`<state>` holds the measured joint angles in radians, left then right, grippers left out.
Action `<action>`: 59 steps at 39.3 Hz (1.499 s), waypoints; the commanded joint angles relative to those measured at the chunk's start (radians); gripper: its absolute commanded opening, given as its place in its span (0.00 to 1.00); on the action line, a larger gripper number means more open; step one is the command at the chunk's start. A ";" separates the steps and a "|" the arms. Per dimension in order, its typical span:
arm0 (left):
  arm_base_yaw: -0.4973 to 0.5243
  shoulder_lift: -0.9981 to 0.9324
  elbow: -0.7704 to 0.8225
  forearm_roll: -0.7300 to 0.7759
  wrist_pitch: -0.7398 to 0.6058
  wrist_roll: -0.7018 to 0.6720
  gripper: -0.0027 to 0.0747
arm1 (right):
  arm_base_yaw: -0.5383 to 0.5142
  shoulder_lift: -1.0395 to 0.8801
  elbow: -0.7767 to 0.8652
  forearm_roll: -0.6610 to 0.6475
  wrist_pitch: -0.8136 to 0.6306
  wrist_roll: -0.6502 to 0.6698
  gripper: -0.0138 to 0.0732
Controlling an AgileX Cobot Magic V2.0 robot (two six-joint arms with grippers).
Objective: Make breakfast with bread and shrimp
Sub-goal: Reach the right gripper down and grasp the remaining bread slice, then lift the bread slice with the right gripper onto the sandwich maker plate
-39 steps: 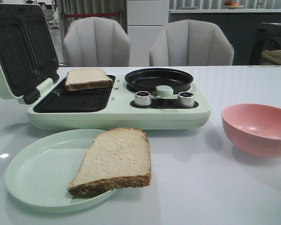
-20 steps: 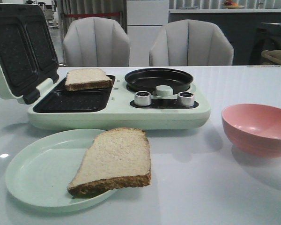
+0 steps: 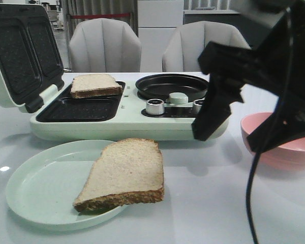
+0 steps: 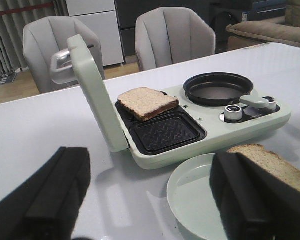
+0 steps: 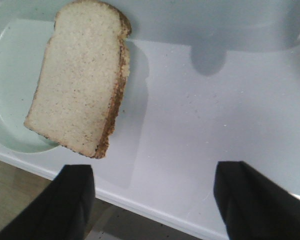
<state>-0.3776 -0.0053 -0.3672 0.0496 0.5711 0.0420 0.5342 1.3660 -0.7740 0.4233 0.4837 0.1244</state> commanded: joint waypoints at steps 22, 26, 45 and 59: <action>0.001 -0.016 -0.026 -0.008 -0.082 -0.006 0.75 | -0.139 0.338 -0.093 1.019 0.036 -0.880 0.84; 0.001 -0.016 -0.026 -0.008 -0.082 -0.006 0.75 | -0.139 0.380 -0.093 1.190 0.082 -1.049 0.84; 0.001 -0.016 -0.026 -0.008 -0.082 -0.006 0.75 | -0.139 0.489 -0.094 1.450 0.167 -1.264 0.66; 0.001 -0.016 -0.026 -0.008 -0.082 -0.006 0.75 | -0.140 0.482 -0.094 1.454 0.261 -1.343 0.41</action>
<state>-0.3776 -0.0053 -0.3672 0.0496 0.5711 0.0420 0.4026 1.9026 -0.8472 1.8087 0.6646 -1.1816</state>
